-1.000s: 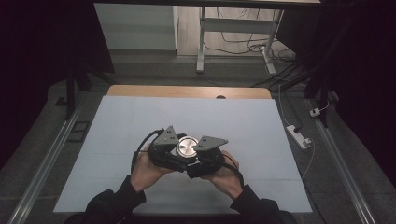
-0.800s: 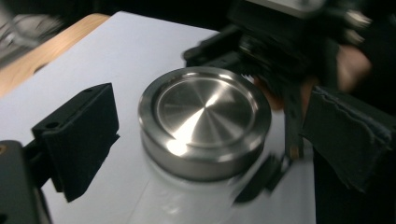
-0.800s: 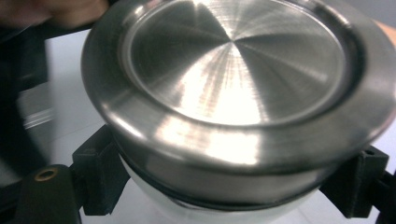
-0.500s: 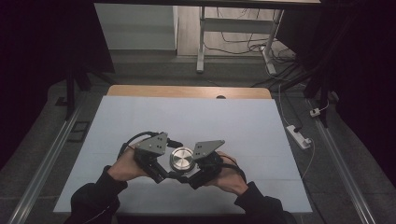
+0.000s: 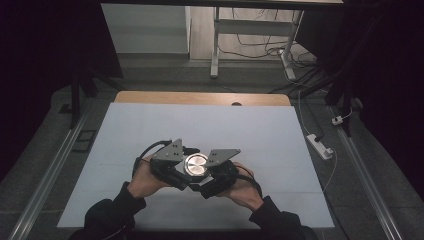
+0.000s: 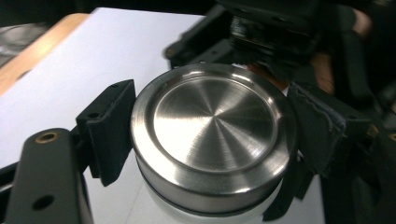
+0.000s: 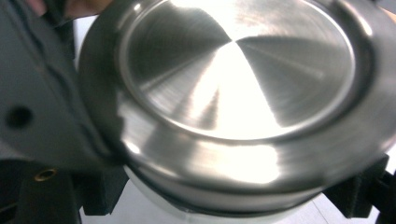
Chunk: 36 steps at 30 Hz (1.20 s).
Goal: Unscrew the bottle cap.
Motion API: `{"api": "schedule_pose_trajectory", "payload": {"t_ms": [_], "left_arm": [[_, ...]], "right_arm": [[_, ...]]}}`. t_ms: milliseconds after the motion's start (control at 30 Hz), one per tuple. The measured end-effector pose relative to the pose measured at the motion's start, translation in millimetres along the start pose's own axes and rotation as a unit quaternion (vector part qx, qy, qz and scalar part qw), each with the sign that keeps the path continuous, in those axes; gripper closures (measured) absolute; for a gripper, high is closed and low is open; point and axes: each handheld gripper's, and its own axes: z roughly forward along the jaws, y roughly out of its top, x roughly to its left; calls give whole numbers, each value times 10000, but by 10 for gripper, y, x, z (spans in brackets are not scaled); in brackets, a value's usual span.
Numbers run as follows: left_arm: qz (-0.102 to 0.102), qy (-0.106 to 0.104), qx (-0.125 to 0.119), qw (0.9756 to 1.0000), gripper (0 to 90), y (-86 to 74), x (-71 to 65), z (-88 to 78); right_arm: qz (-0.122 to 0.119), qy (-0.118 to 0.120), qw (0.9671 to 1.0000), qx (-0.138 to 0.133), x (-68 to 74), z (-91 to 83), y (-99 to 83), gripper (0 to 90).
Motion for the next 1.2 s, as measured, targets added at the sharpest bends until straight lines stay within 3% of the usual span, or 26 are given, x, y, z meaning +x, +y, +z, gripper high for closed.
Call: {"api": "schedule_pose_trajectory", "payload": {"t_ms": [167,367,500,533,600,700,767,833,867,933,1033,1200], "left_arm": [[-476,413,-117,9979,208,3,-21,63],[-836,938,-167,9919,208,13,-89,149],[-1094,961,-199,9891,206,11,-77,164],[-1064,933,-249,9896,204,4,-72,161],[-988,744,-254,9920,195,12,-38,143],[-911,339,-446,9943,73,29,33,39],[-774,178,-522,9955,18,25,90,-69],[-505,-307,-510,9969,28,-4,159,-178],[-353,-428,-449,9974,30,-19,176,-219],[-28,-741,-298,9968,49,-42,182,-260],[274,-953,-139,9950,65,-35,146,-253],[512,-1305,-19,9901,112,-28,86,-211]], "right_arm": [[317,-391,9987,-45,-21,13,-3,152],[509,-780,9956,-40,-35,32,-19,152],[592,-880,9943,-85,-41,37,-27,152],[607,-893,9941,-114,-41,36,-31,152],[619,-847,9943,-170,-46,22,-28,153],[626,-723,9951,-256,-57,-8,-26,152],[608,-555,9962,-288,-67,-37,-20,152],[489,-325,9979,-261,-71,-65,-8,153],[418,-229,9985,-273,-61,-75,-2,152],[253,13,9994,-236,-35,-86,18,152],[-14,271,9995,-178,26,-73,46,152],[-378,494,9981,-11,106,-42,51,152]]}}
